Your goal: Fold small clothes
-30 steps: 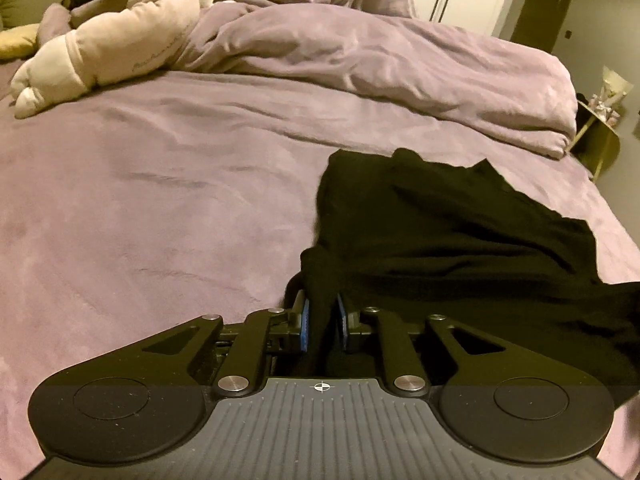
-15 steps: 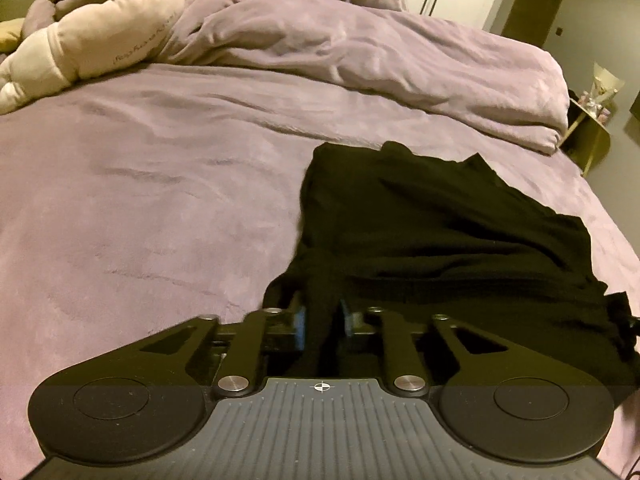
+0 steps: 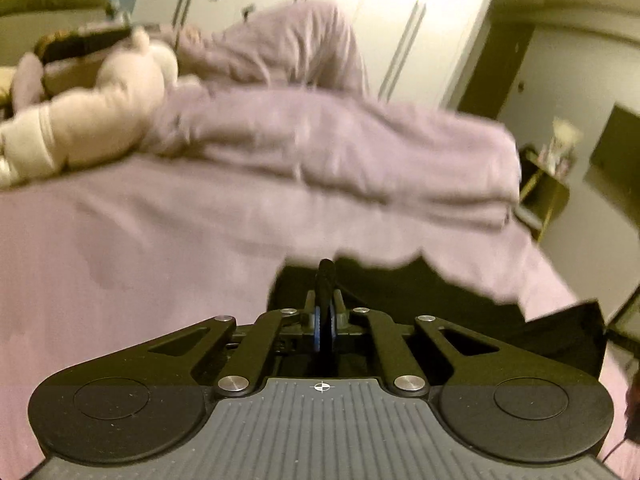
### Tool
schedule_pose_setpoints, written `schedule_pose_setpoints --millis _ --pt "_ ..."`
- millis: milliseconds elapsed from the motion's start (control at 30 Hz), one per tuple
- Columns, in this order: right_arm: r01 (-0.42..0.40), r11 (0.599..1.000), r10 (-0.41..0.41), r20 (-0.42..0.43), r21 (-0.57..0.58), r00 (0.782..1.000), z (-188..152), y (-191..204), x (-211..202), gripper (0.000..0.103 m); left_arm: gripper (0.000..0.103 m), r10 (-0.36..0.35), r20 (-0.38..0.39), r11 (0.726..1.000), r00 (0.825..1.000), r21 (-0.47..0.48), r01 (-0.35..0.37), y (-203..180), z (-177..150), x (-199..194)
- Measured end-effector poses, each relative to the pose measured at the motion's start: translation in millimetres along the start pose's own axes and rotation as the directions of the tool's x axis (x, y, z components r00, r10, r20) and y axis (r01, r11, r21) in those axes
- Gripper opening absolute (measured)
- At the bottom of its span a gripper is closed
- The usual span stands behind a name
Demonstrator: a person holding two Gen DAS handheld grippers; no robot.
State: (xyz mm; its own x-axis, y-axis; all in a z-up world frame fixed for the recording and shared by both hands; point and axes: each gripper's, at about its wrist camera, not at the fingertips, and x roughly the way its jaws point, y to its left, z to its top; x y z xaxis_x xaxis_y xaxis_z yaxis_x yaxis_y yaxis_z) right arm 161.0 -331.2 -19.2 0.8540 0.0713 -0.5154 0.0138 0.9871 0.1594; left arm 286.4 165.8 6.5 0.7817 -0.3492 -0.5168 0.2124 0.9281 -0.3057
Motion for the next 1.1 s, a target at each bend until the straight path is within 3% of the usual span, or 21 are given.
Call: schedule_pose_setpoints --millis 133,233,367,400,500,600,633,667,800,933,1100 --pt "0.047 0.999 -0.047 0.020 0.001 0.999 23.1 -5.5 27.7 0.004 0.006 0.043 0.008 0.999 0.999 -0.022 -0.043 8.3 25.1 37.2" --pt "0.077 0.997 -0.076 -0.035 0.028 0.996 26.5 -16.0 69.4 0.004 0.006 0.079 -0.076 0.993 0.994 -0.086 -0.085 26.5 22.2 85.7" --pt "0.109 0.993 -0.100 -0.155 0.052 0.983 10.5 -28.0 118.6 0.005 0.007 0.115 -0.211 0.987 0.971 -0.087 -0.136 41.2 -2.3 135.1" --pt "0.114 0.993 -0.106 -0.176 0.036 0.979 5.2 -28.3 125.6 0.005 0.010 0.115 -0.237 0.987 0.965 -0.078 -0.137 42.4 -8.9 142.1" --pt "0.100 0.995 -0.096 -0.216 0.005 0.972 -6.2 -26.5 134.8 0.007 0.032 0.110 -0.254 0.990 0.961 -0.053 -0.127 42.8 -24.2 146.6" --pt "0.101 0.995 -0.104 -0.225 -0.026 0.969 -11.1 -24.7 138.4 0.007 0.028 0.101 -0.259 0.992 0.961 -0.048 -0.117 41.2 -28.7 150.5" --pt "0.105 0.994 -0.110 -0.227 -0.033 0.968 -12.0 -24.0 138.8 0.007 0.006 0.102 -0.261 0.992 0.960 -0.047 -0.118 41.5 -29.1 152.4" --pt "0.107 0.993 -0.113 -0.231 -0.038 0.966 -11.6 -22.8 140.2 0.007 0.006 0.109 -0.261 0.992 0.959 -0.038 -0.123 40.6 -29.2 150.6" --pt "0.100 0.991 -0.114 -0.173 -0.090 0.978 -3.1 -11.7 125.2 0.004 0.006 0.111 -0.182 0.994 0.977 0.019 -0.109 30.3 -14.9 132.2" --pt "0.104 0.987 -0.113 -0.067 -0.120 0.991 21.2 -1.2 110.6 0.003 0.006 0.119 -0.067 0.993 0.991 -0.008 -0.119 23.4 18.2 117.6" --pt "0.209 0.969 -0.205 0.042 -0.135 0.978 60.7 6.6 138.4 0.003 0.006 0.229 0.048 0.973 0.972 0.005 -0.229 11.3 57.5 143.1"
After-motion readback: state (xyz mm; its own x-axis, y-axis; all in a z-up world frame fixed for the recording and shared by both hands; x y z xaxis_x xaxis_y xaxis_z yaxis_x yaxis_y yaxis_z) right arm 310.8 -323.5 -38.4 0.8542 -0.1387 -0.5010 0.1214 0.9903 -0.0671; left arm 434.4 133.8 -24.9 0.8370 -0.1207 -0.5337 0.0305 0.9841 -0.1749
